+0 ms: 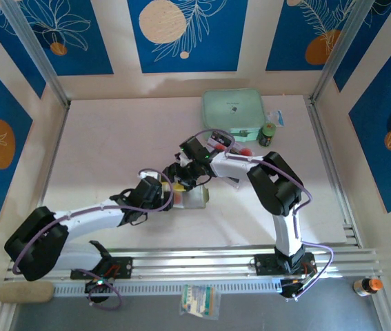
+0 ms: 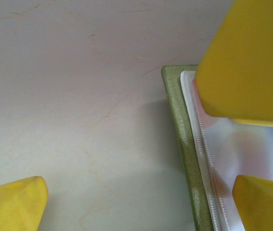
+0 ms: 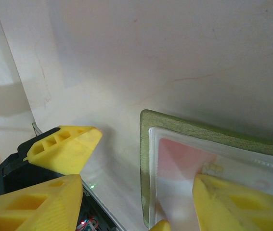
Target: Put the credit cards into the card holder
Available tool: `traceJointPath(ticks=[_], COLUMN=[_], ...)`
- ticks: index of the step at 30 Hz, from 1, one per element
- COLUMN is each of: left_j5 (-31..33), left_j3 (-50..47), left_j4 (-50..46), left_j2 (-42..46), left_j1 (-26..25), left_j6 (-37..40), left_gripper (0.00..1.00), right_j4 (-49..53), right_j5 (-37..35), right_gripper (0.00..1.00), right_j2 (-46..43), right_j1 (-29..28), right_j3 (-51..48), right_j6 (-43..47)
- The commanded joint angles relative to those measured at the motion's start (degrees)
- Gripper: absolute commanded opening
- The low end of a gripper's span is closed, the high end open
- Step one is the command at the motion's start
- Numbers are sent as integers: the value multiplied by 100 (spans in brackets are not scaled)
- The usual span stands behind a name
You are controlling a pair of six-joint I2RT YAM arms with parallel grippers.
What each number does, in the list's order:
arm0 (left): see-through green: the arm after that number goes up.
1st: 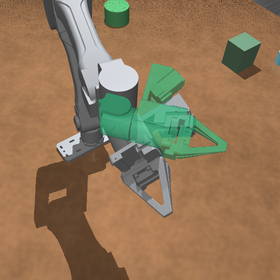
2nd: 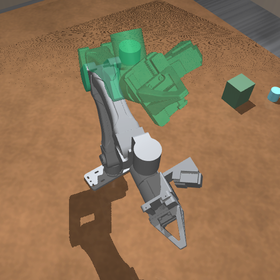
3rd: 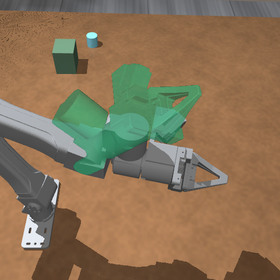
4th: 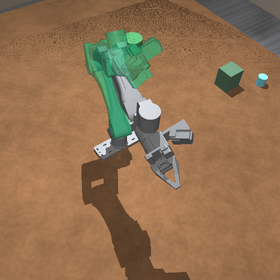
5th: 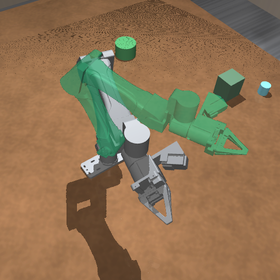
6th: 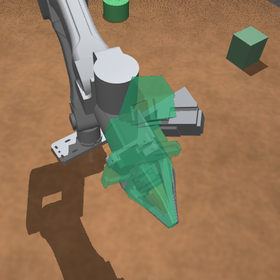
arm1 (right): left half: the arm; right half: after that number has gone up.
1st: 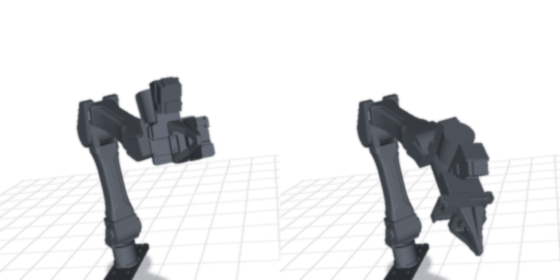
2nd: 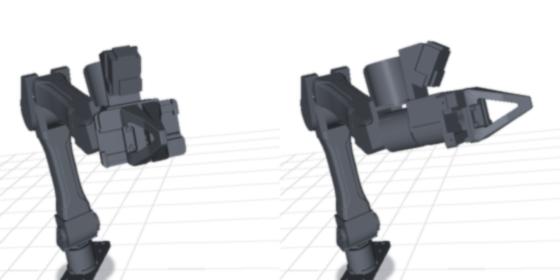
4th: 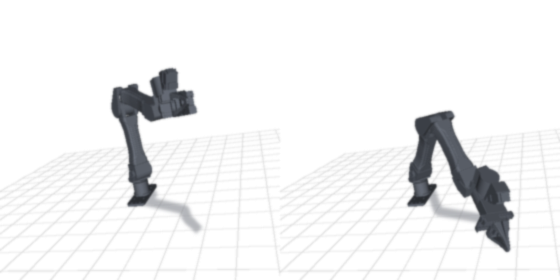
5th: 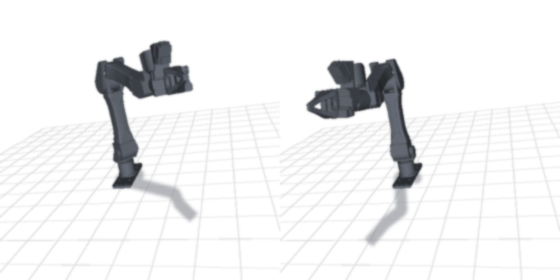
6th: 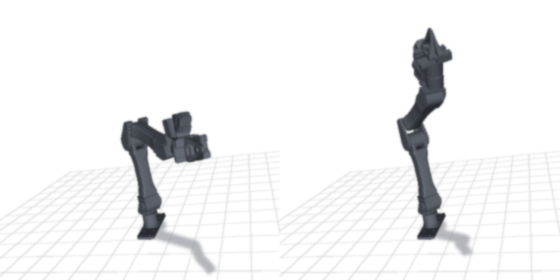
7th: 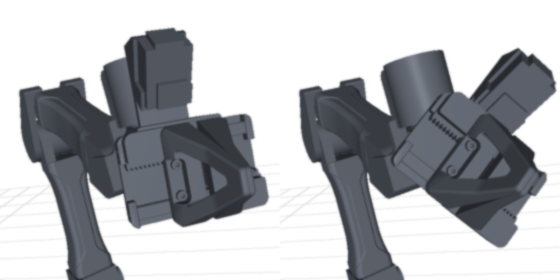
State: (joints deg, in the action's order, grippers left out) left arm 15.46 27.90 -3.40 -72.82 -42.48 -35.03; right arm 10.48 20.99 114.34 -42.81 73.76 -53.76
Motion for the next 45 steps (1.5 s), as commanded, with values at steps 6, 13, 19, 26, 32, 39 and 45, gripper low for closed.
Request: traceJointPath(ticks=[6,13,19,26,32,39,45], left_j5=[0,-45,-26,55,143,176,168], left_j3=[196,146,36,-144,-232,-243,-231], left_j4=[94,227,345,297,222,164,155], left_j2=[182,-113,-365,-331,-208,-131,-154], left_j1=[56,56,56,60,56,56,57], left_j6=[62,45,47,-12,-75,-79,-51], left_gripper=[98,98,98,98,98,98,98], right_j4=[-49,-71,-64,103,372,505,1129], right_j5=[192,255,295,146,-14,-249,-763], right_gripper=[62,62,62,62,62,60,59], right_j2=[191,278,167,-331,-474,-667,-1265], right_j1=[-61,-83,-37,166,271,314,594], right_j3=[-61,24,103,-14,-205,-432,-383], right_j6=[-136,-171,-164,87,357,606,1349])
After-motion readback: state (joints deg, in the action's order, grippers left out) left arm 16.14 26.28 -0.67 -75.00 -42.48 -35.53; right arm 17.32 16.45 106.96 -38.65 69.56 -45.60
